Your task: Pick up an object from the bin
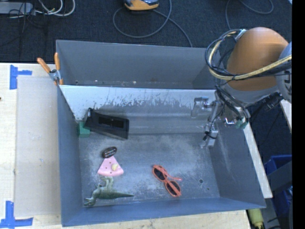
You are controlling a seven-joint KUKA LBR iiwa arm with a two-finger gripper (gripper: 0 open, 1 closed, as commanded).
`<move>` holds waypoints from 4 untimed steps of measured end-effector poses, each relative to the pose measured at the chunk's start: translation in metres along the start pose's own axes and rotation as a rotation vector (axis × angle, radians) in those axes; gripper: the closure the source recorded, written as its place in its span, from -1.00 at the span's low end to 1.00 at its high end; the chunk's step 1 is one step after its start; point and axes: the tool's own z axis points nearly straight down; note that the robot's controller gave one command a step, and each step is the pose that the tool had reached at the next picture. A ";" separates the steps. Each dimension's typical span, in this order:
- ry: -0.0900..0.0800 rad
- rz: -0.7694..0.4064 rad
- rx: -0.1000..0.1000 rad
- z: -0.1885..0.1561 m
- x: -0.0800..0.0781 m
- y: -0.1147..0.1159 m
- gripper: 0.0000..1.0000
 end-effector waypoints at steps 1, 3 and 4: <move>-0.007 -0.001 0.001 -0.005 -0.001 0.000 -1.00; -0.010 -0.091 0.004 0.085 0.020 -0.014 -1.00; -0.010 -0.185 0.001 0.135 0.029 0.037 -1.00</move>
Offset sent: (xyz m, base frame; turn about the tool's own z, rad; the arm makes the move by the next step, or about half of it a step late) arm -0.0897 -0.0566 -0.0860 -0.1666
